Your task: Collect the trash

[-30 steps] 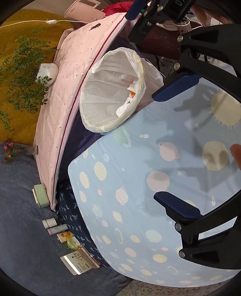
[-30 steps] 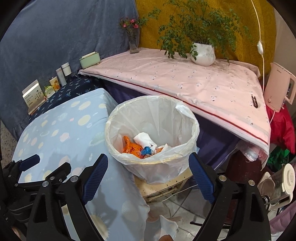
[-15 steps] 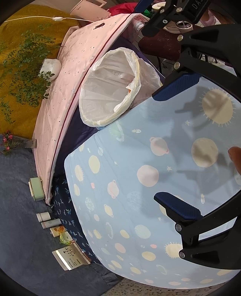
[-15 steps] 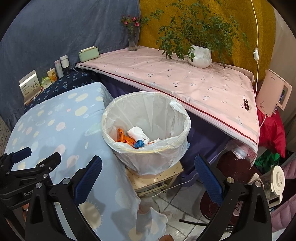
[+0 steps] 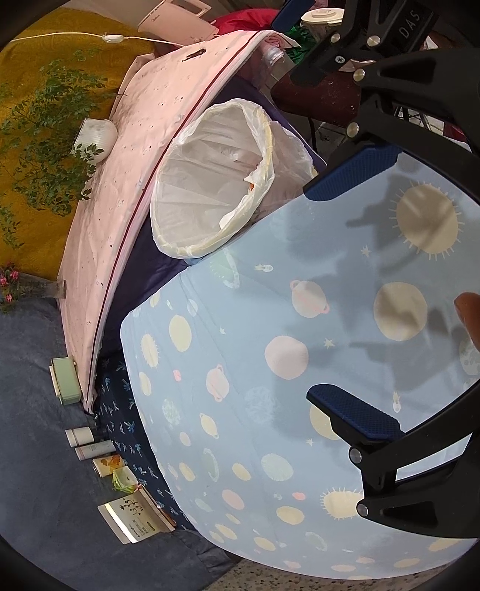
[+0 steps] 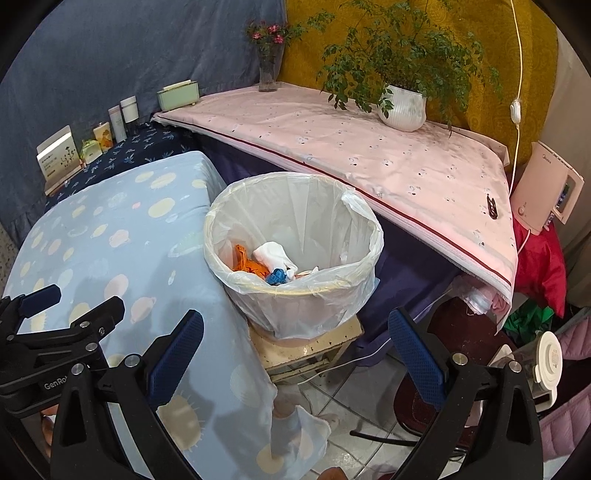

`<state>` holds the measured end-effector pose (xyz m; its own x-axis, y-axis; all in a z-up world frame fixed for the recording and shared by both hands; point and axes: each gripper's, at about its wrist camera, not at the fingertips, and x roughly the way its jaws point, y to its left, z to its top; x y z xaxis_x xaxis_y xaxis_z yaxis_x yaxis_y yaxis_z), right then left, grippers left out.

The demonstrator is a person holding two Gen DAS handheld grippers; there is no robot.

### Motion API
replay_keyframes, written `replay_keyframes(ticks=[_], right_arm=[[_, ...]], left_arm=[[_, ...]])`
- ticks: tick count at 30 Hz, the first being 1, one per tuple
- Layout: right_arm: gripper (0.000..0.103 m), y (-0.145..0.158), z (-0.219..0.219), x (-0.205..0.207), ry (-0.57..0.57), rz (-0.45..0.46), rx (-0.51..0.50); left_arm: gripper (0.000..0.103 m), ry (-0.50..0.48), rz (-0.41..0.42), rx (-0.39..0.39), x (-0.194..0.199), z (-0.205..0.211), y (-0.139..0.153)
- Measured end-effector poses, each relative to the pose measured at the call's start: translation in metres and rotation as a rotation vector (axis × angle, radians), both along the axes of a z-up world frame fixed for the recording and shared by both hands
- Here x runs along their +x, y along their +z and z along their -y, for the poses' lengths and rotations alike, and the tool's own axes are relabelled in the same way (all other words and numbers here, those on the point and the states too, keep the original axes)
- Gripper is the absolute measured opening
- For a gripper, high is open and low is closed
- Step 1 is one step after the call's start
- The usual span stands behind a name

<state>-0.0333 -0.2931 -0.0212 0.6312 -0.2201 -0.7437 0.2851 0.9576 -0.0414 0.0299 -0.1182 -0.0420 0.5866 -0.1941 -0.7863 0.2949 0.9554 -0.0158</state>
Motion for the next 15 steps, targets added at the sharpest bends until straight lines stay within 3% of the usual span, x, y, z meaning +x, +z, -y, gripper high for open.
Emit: replay_keyframes(ticks=[15], right_arm=[[0.096, -0.004, -0.008, 0.010, 0.018, -0.023, -0.036]], left_arm=[[0.095, 0.024, -0.010, 0.019, 0.011, 0.000, -0.009]])
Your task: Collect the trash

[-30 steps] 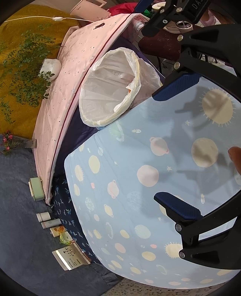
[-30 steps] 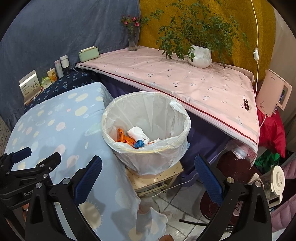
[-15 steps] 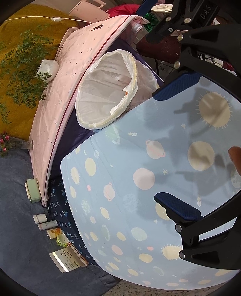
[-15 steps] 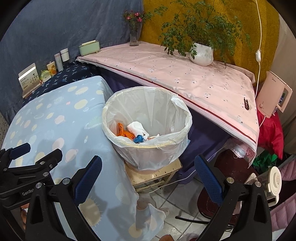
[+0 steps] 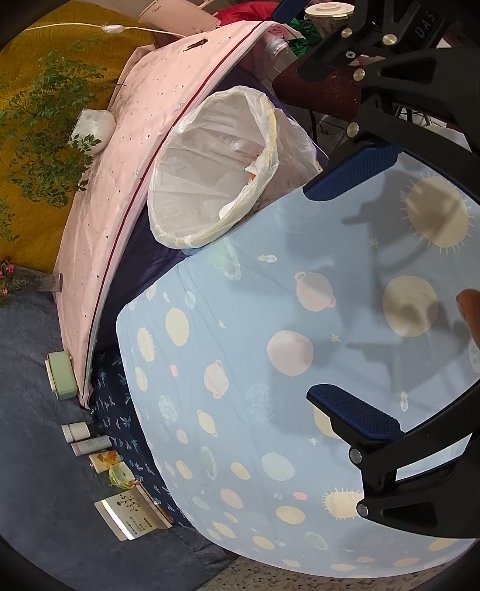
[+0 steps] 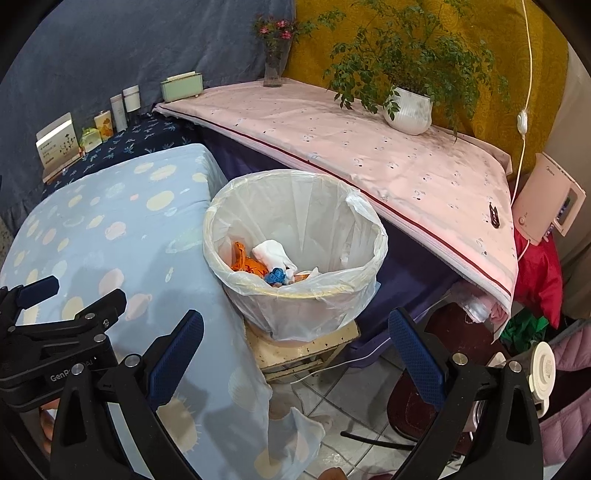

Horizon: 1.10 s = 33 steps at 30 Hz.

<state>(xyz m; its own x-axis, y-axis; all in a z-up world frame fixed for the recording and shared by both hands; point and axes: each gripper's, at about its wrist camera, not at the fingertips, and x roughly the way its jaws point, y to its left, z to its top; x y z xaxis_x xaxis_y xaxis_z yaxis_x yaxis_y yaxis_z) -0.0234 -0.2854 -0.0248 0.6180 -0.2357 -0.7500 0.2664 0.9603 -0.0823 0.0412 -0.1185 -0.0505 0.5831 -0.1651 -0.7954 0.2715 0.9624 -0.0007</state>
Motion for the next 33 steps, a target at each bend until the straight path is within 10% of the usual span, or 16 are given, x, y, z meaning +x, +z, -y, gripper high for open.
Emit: replay_keyframes(ticks=[33], right_arm=[[0.096, -0.0001, 0.0031, 0.0074, -0.032, 0.012, 0.003]], left_arm=[[0.095, 0.033, 0.015, -0.020, 0.0047, -0.0037, 0.0013]])
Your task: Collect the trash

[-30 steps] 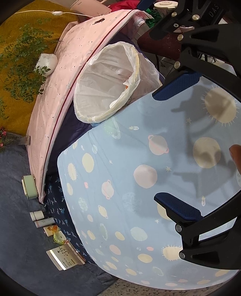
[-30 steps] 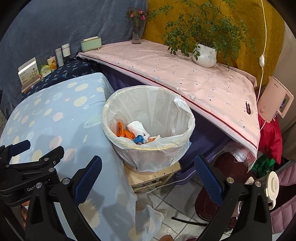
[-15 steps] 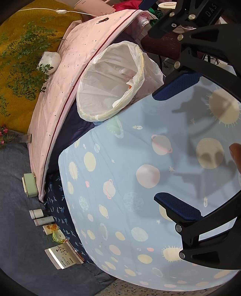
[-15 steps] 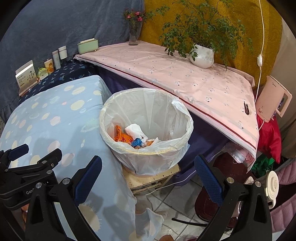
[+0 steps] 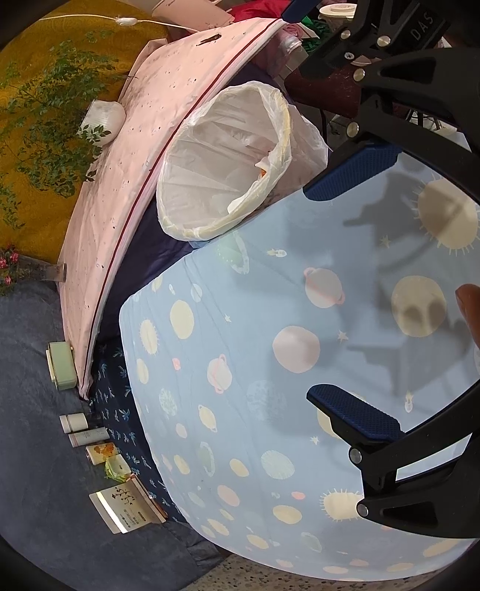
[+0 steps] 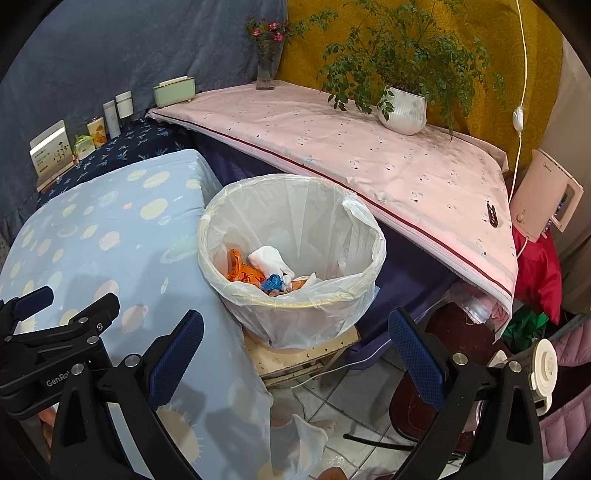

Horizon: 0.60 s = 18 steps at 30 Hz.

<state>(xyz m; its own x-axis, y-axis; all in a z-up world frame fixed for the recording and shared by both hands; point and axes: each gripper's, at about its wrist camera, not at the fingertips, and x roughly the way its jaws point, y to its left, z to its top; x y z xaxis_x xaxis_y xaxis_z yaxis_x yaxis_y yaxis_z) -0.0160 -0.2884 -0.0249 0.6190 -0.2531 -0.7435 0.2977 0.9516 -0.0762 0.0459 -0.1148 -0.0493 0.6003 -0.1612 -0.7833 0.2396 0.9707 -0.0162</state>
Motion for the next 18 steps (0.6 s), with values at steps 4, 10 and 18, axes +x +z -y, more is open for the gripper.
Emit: replay_keyframes(ticks=[4, 10, 18], right_arm=[[0.096, 0.0001, 0.0002, -0.0003, 0.000, 0.001, 0.000], [0.096, 0.0000, 0.0014, -0.0022, -0.005, 0.004, 0.002], [0.096, -0.0001, 0.0012, -0.0029, -0.007, 0.005, 0.002]], left_arm=[[0.095, -0.002, 0.001, 0.000, -0.0015, 0.0015, 0.0011], [0.095, -0.007, 0.008, -0.002, -0.0038, 0.0061, 0.0032], [0.095, -0.015, 0.010, 0.002, -0.0046, 0.0083, 0.0031]])
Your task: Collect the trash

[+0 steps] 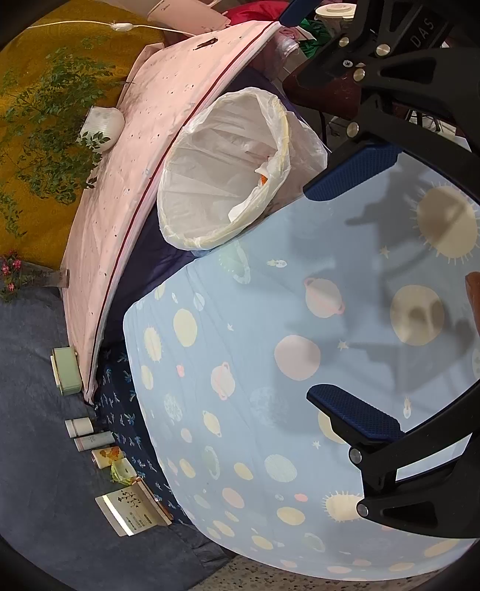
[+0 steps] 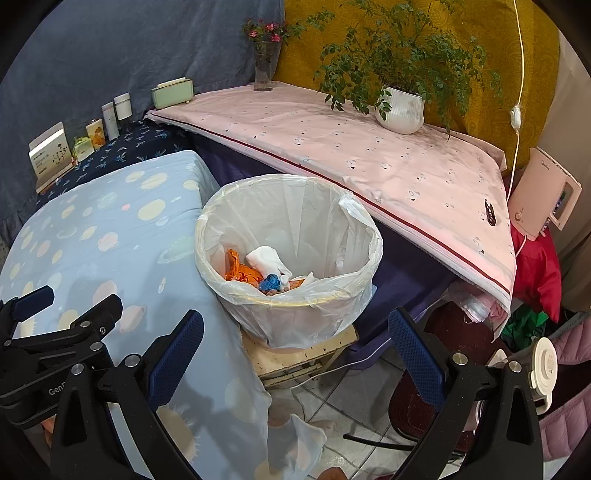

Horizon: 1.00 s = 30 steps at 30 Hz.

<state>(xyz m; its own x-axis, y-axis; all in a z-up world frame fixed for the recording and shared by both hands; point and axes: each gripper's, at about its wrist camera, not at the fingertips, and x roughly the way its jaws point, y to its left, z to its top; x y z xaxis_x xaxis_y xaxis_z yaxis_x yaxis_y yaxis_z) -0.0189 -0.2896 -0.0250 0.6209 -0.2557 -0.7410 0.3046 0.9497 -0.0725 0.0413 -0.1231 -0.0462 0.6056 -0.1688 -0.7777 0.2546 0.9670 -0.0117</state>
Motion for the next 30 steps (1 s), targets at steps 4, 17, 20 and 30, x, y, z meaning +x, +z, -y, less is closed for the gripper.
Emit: replay_keyframes(ticks=[4, 17, 20, 30], right_arm=[[0.096, -0.0001, -0.0001, -0.0002, 0.001, 0.000, -0.003], [0.096, -0.0005, 0.0006, -0.0011, -0.003, -0.002, -0.003], [0.096, -0.0006, 0.0006, -0.0012, -0.003, -0.002, -0.003], [0.096, -0.0006, 0.0007, -0.0014, -0.003, -0.001, -0.005]], left_arm=[[0.095, 0.003, 0.000, 0.000, -0.0002, 0.0007, -0.0002], [0.095, 0.006, -0.003, 0.003, -0.0003, 0.0002, -0.0026], [0.095, 0.005, -0.003, 0.003, -0.0004, 0.0004, -0.0027], [0.095, 0.009, -0.005, 0.002, -0.0005, -0.0002, -0.0037]])
